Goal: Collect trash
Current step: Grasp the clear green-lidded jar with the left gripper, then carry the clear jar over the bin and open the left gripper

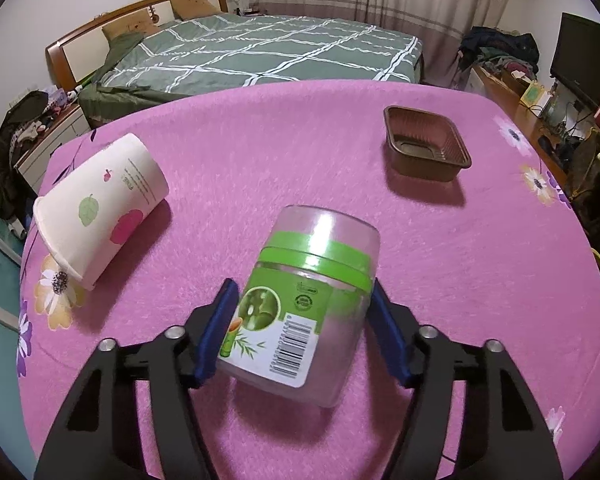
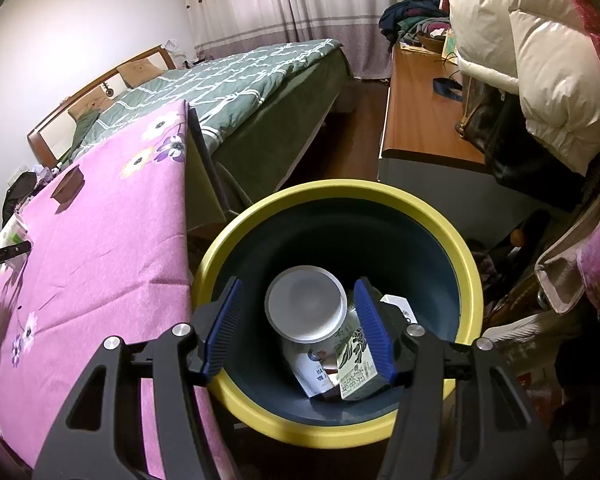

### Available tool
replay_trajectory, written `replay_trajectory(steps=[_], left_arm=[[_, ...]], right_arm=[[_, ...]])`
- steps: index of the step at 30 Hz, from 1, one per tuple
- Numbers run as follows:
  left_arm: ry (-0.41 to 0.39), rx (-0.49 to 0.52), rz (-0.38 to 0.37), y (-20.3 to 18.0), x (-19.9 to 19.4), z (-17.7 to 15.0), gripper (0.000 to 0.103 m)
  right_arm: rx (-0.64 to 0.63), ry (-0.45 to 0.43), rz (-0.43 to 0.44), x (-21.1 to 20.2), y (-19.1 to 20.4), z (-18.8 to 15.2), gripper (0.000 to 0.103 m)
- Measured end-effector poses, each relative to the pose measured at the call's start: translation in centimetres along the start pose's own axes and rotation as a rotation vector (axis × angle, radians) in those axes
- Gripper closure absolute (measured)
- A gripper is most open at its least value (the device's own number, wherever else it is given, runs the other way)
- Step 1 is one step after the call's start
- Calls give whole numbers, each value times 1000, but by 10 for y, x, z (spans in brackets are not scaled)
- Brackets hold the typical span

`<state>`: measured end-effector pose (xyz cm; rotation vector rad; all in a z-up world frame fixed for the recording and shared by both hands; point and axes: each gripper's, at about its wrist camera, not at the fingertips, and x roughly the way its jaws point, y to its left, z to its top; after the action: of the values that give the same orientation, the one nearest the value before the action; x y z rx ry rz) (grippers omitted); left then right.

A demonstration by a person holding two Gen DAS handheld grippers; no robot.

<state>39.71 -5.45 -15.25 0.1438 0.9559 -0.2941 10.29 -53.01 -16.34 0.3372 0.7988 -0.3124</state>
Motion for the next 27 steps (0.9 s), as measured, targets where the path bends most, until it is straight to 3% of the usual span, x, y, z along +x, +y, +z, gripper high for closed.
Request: replay_trajectory(steps=[7,11,19,27], left_arm=[[-11,38,1,-19,-10,-4,50],[-19,67,-36,-45,-24,-7,52],[-59,198,-187,-150,-63,-9,52],[-81,394,-389,-292,-92,-20,52]], right_arm=[[10,-11,14,-5,-2,-3,48],[19,-13,22,-7,-6,-5,48],[53,-34,14,-22,-27,-14,48],[83,-83,-27,-49,-56,-20,48]])
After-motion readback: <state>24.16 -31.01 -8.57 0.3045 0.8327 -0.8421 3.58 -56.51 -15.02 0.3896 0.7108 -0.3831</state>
